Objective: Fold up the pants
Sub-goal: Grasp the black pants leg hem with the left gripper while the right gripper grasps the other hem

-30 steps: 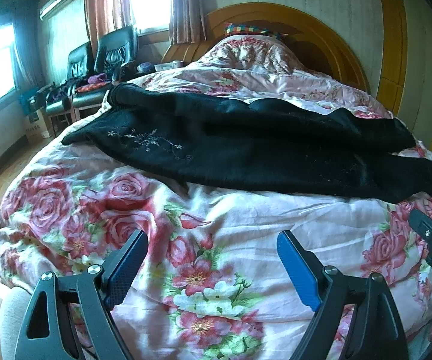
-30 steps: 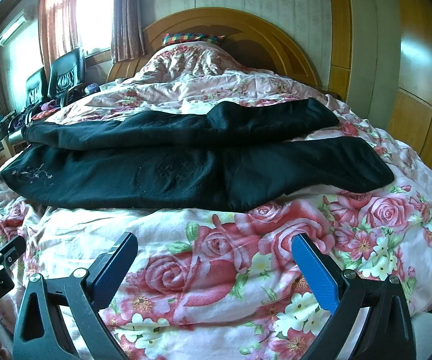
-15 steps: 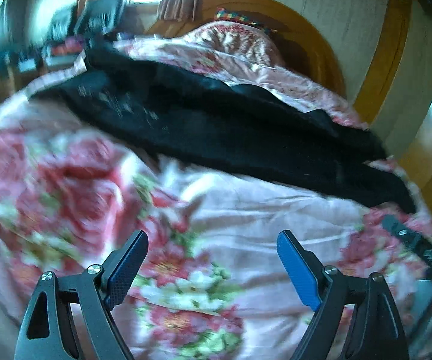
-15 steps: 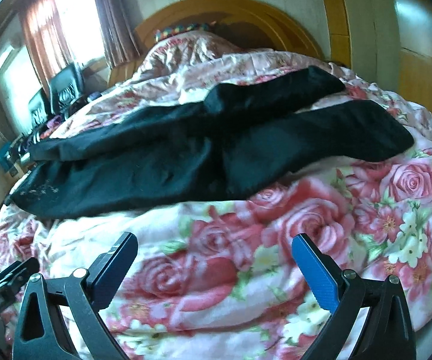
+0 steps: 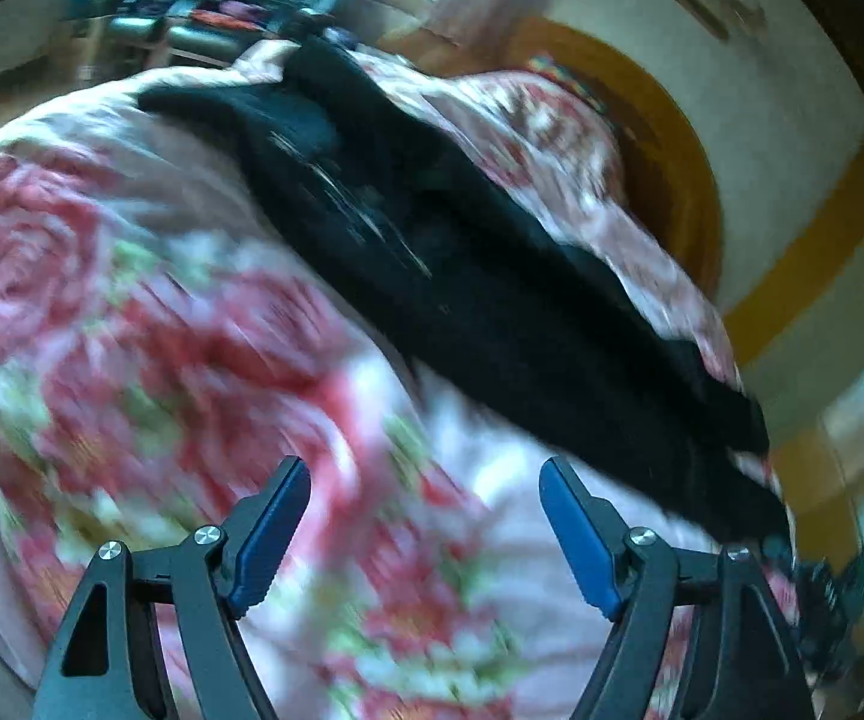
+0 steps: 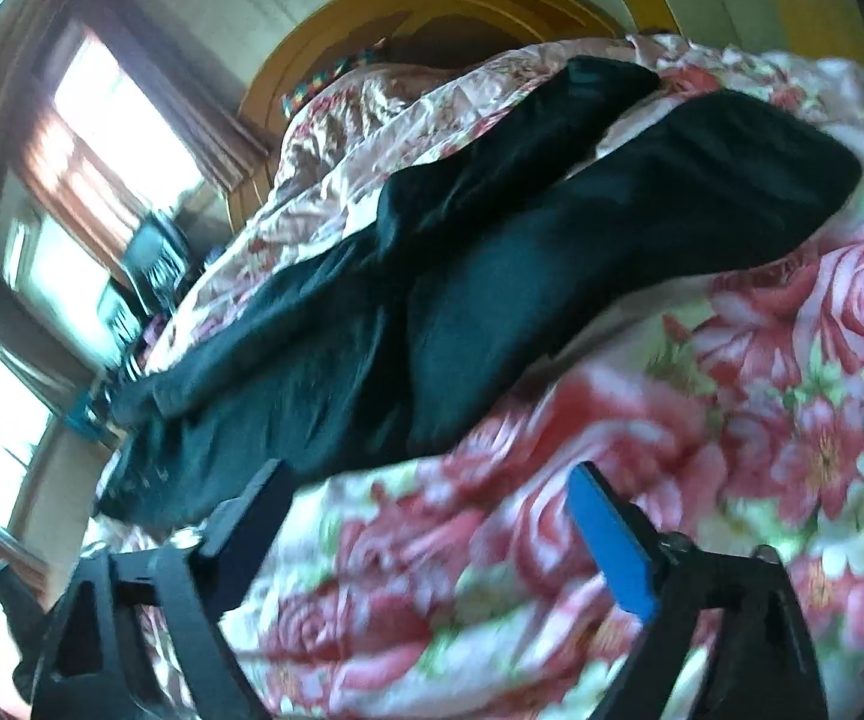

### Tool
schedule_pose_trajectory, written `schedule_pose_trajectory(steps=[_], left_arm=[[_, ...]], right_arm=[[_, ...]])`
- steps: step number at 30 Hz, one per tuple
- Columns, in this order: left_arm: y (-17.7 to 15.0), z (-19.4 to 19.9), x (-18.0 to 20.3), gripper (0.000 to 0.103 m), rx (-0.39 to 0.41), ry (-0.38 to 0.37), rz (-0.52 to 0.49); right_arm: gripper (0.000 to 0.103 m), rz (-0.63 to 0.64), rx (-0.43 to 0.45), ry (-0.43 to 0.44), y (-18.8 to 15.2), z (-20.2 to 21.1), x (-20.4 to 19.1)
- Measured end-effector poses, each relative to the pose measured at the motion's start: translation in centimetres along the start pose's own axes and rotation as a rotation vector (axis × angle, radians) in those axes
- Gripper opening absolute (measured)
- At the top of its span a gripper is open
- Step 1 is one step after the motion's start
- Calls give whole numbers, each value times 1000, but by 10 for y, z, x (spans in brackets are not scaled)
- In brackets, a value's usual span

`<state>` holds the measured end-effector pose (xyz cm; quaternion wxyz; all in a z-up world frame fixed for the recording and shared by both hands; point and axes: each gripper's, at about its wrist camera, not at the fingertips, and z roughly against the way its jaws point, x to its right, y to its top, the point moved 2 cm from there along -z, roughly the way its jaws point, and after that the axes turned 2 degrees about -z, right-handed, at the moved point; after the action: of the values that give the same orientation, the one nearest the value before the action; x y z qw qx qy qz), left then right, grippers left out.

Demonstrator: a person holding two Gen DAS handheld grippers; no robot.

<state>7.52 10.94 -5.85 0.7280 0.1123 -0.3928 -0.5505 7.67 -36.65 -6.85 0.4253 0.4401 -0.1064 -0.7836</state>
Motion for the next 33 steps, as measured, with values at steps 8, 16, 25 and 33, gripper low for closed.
schedule_pose_trajectory(steps=[8,16,25,33], left_arm=[[52,-13,-28,78,144,80,65],[98,-55,-30,66,165,112,-2],[116,-94,-47,27,127,155,82],[118,-58,-39,6,175,99,87]], right_arm=[[69,-163,23,91,27,-24,27],[56,-228,39,130,39,-44,40],[17,-275,35,105,42,-51,61],[8,-217,73,127,51,-42,47]])
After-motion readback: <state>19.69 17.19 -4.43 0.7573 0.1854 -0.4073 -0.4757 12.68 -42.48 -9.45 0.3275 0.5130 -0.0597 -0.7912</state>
